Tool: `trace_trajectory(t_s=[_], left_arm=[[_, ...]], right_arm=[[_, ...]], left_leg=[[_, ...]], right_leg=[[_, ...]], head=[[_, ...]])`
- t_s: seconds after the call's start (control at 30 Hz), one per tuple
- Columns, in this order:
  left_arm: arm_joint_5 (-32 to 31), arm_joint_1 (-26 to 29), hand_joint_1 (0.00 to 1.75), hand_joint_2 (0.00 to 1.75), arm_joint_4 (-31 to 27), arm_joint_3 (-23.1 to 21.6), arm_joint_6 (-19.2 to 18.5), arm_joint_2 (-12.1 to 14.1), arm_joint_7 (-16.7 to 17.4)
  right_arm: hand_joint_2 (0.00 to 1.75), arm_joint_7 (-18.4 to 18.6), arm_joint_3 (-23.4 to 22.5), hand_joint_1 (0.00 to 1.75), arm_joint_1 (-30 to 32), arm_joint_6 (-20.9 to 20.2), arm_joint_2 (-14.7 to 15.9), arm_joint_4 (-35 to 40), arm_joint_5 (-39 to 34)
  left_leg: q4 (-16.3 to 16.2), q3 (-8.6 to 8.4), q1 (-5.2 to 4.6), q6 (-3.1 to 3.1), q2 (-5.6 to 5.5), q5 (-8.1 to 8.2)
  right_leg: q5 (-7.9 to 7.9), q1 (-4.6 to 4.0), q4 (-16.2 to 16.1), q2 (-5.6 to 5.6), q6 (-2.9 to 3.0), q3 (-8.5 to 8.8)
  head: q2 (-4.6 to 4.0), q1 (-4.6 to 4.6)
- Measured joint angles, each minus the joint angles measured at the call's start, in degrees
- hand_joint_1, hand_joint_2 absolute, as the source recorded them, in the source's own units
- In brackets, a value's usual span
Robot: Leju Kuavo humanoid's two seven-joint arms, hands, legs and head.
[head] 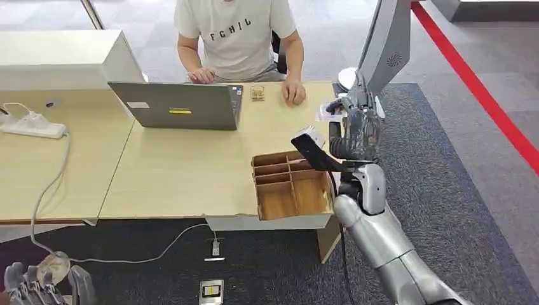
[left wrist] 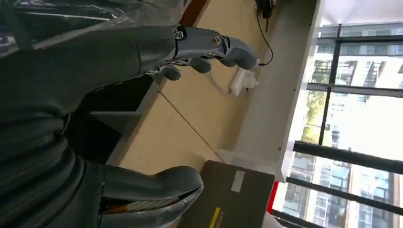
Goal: Pass the card to the sensor for recognition and then transmit it.
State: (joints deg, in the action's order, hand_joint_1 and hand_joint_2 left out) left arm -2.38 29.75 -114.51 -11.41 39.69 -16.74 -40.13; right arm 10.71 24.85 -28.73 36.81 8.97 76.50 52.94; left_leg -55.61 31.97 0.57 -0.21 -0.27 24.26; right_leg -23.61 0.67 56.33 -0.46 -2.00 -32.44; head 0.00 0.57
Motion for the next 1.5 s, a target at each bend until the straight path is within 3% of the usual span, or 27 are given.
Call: trace_trajectory(t_s=[0.13, 0.3, 0.57, 0.87, 1.03, 1.23, 1.3, 1.37, 1.5], left_arm=[[5.13, -0.41, 0.0, 1.75, -1.66, 0.35, 0.0, 2.29, 0.0], [8.35, -0.68, 0.0, 1.75, -3.65, 1.33, 0.0, 4.63, 0.0], [6.55, -0.72, 0.0, 1.75, -4.65, 1.88, 0.0, 5.07, -0.02], [2.91, -0.78, 0.0, 1.75, -6.05, 2.08, 0.0, 5.05, -0.02], [-3.84, -0.81, 0.0, 1.75, -7.97, 2.08, 0.0, 5.05, -0.02], [-4.04, -0.82, 0.0, 1.75, -8.04, 2.08, 0.0, 5.03, -0.02], [-8.2, -0.89, 0.0, 1.75, -10.17, 1.86, 0.0, 5.05, -0.02], [-15.32, -1.36, 0.0, 1.75, -14.38, -0.46, 0.0, 5.05, -0.02], [-15.43, -1.5, 0.0, 1.75, -15.58, -1.79, 0.0, 5.07, -0.02]], right_arm=[[1.75, 3.38, -5.34, 1.75, 6.83, -0.06, 4.84, 5.24, 0.15], [1.75, 4.89, -10.82, 1.75, 12.86, 0.22, 8.83, 7.45, 0.55], [1.75, 3.49, -13.92, 1.75, 14.63, 0.81, 11.03, 5.89, -1.09], [1.75, 0.63, -12.59, 1.75, 14.0, 1.73, 10.64, -0.59, -3.47], [1.75, -1.62, -10.08, 1.75, 12.43, 1.66, 9.2, -4.74, -3.52], [1.75, -1.68, -10.07, 1.75, 12.37, 1.66, 9.2, -4.75, -3.52], [1.75, -3.59, -7.43, 1.75, 10.85, 1.68, 7.23, -8.25, -3.15], [1.75, -6.87, -2.49, 1.75, 8.2, 1.75, 2.77, -15.79, -3.43], [1.75, -6.96, -0.59, 1.75, 7.11, 1.86, 0.96, -20.28, -2.73]], left_leg=[[0.01, -0.01, 0.0, 0.05, -0.01, 0.08], [0.01, 0.05, 0.0, 0.07, -0.02, 0.09], [0.02, 0.08, -0.01, 0.06, 0.0, 0.1], [0.03, 0.13, 0.0, 0.06, -0.02, 0.1], [0.04, 0.16, 0.0, 0.04, -0.02, 0.09], [0.04, 0.15, 0.0, 0.04, -0.02, 0.09], [0.05, 0.16, 0.02, 0.02, -0.03, 0.07], [0.04, 0.15, 0.03, 0.02, -0.03, 0.06], [0.04, 0.14, 0.03, 0.02, -0.02, 0.07]], right_leg=[[0.0, 0.0, -0.03, 0.01, 0.0, 0.06], [-0.02, 0.0, -0.03, 0.0, -0.03, 0.05], [-0.02, 0.01, -0.02, 0.01, -0.03, 0.04], [-0.02, 0.0, 0.02, 0.0, -0.03, 0.05], [-0.02, -0.01, 0.05, 0.0, -0.02, 0.02], [-0.02, -0.01, 0.05, 0.0, -0.02, 0.03], [-0.04, -0.03, 0.06, -0.02, -0.02, 0.01], [-0.05, -0.04, 0.07, -0.03, -0.03, 0.02], [-0.06, -0.04, 0.05, -0.02, -0.04, 0.01]], head=[[0.0, 0.0], [0.0, 0.02], [0.0, 0.02], [0.0, -0.02], [0.0, 0.0], [0.0, 0.0], [0.0, 0.0], [0.0, 0.0], [0.0, 0.02]])
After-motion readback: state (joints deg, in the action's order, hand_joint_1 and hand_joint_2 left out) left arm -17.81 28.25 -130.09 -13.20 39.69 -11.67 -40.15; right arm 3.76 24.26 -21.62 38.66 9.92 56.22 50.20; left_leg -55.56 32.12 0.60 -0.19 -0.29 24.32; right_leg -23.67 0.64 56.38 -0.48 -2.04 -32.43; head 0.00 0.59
